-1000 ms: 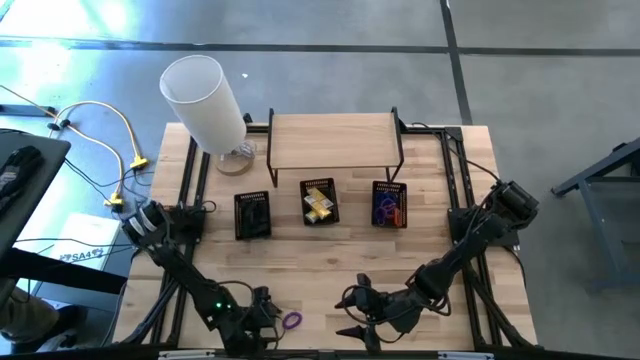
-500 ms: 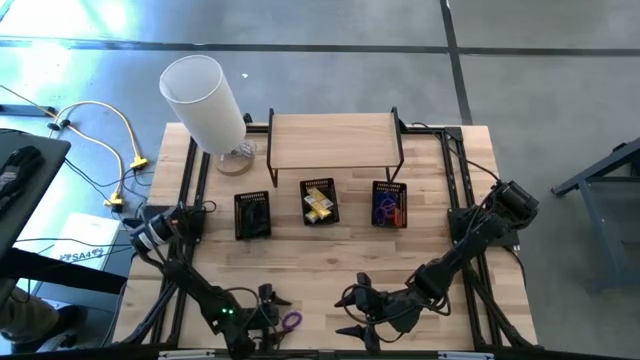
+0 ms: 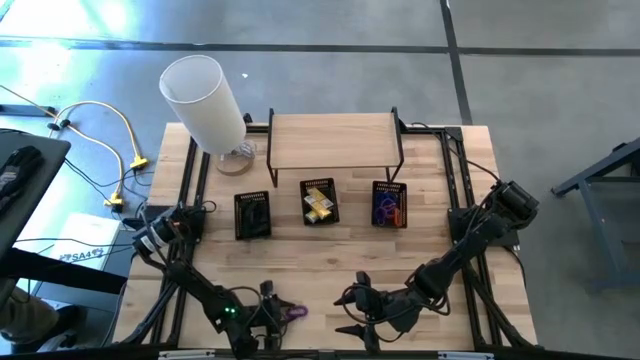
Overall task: Pick & Place Office Desk Supplies
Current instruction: Put the purple spring keychain into the right black bin
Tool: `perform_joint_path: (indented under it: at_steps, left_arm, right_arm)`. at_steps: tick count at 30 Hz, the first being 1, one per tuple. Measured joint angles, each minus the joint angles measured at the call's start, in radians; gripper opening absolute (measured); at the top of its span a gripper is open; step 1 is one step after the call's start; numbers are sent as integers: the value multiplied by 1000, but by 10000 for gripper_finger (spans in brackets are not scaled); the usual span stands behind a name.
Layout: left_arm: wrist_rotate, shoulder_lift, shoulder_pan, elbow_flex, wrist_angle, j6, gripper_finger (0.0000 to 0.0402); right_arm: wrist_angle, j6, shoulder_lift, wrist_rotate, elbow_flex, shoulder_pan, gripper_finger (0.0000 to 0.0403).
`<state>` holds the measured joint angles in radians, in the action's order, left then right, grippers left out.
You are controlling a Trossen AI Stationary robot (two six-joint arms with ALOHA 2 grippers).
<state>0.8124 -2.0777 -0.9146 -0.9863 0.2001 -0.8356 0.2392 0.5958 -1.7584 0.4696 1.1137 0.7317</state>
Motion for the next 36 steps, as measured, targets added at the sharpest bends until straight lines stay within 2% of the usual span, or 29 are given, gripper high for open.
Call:
perform_joint_path:
  at_steps: [6, 9, 14, 20, 26, 32, 36]
  left_arm:
    - [19, 0, 5, 0, 0, 1, 54]
    - [31, 0, 12, 0, 3, 24, 24]
    - [21, 22, 34, 0, 1, 82, 24]
    - [68, 84, 79, 6, -34, 261, 24]
    - [106, 239, 138, 3, -12, 474, 24]
    - [198, 410, 141, 0, 16, 675, 23]
    - [289, 494, 113, 0, 17, 777, 23]
  right_arm:
    - [1, -33, 0, 0, 0, -5, 290]
    - [1, -44, 0, 0, 0, -8, 290]
    - [-4, -51, 0, 0, 0, -23, 290]
    - [-11, -54, 0, 2, 0, -29, 290]
    - [-15, -35, 0, 62, 0, -47, 290]
    - [-33, 198, 0, 147, 0, -90, 290]
    - [15, 293, 0, 148, 0, -126, 290]
